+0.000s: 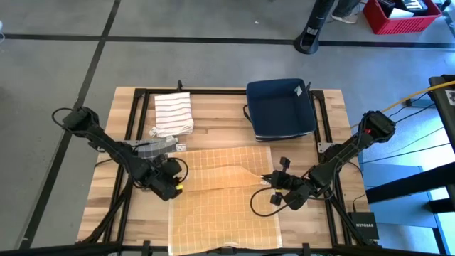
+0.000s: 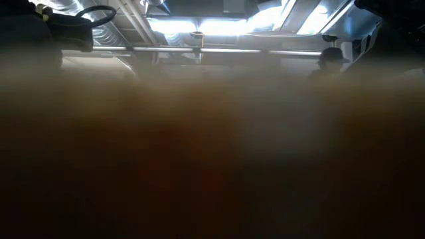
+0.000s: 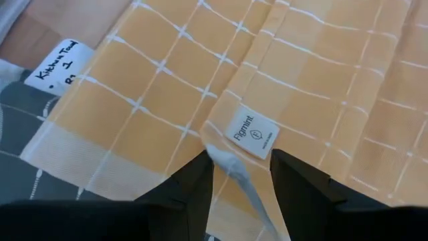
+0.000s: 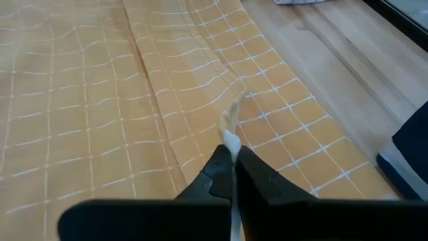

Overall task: Fold towel
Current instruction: Fold the orange towel

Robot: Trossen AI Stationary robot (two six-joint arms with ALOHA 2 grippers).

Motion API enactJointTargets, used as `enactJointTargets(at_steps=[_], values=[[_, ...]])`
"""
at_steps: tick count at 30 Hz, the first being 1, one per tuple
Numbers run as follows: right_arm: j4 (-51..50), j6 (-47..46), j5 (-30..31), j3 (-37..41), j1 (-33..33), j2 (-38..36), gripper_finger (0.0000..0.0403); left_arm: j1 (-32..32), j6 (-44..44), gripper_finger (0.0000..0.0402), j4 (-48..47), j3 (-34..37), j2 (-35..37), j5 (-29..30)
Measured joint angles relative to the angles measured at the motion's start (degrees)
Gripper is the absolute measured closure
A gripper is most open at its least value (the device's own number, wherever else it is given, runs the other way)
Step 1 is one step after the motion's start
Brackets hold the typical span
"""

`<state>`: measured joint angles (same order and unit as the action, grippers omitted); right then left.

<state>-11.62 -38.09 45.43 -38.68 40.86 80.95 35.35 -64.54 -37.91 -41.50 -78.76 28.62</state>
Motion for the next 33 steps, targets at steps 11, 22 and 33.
enactJointTargets(at_steps=[11,22,33], values=[[0.02,0.89,0.46,-0.02,0.00,0.00,0.0398,-0.20,13.25,0.0380,1.14,0.00,-0.57,0.00],[-13.08,12.89,9.02,-12.58,-0.11,-4.88,0.0399,3.88,18.55,0.0400,-21.54,-18.62,3.34,7.46],[-27.47,34.28,24.14,-36.62,-5.73,-13.81,0.0393,4.71,33.80,0.0400,-36.46,-39.45,12.33,37.96]])
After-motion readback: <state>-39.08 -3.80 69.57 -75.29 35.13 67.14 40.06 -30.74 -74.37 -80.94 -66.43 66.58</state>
